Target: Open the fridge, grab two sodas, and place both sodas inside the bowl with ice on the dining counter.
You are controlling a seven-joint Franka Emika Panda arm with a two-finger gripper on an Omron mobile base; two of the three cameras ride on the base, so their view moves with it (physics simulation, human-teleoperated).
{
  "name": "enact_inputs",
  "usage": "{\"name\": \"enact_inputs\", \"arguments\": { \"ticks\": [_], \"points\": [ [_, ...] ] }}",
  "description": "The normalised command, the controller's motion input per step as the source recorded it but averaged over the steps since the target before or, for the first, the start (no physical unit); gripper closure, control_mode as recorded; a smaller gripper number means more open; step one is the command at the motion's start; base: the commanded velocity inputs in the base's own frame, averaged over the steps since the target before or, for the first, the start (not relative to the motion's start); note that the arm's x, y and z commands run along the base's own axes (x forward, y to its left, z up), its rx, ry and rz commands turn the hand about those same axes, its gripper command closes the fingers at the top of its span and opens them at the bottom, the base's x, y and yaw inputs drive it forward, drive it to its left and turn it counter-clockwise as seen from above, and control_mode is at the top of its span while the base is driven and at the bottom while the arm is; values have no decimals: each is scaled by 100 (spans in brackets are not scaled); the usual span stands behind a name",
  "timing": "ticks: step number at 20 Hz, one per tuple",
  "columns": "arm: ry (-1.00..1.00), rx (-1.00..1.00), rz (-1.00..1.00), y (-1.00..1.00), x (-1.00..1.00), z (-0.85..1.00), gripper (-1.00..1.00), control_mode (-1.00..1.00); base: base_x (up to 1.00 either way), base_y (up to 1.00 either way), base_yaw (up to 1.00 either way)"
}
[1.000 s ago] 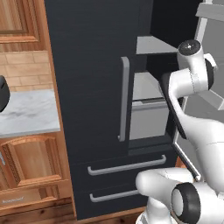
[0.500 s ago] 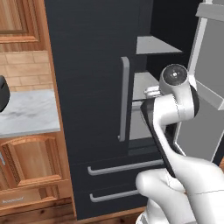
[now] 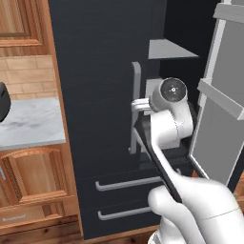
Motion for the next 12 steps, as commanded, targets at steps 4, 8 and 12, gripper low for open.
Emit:
{"name": "enact_inputs", "arguments": {
  "ticks": [4, 8, 12],
  "points": [
    [3, 2, 0, 9, 53, 0, -100, -100, 0, 0, 0],
    [11, 0, 0, 0, 72, 0, -100, -100, 0, 0, 0],
    [12, 0, 1, 5, 71, 0, -100, -100, 0, 0, 0]
  ]
}}
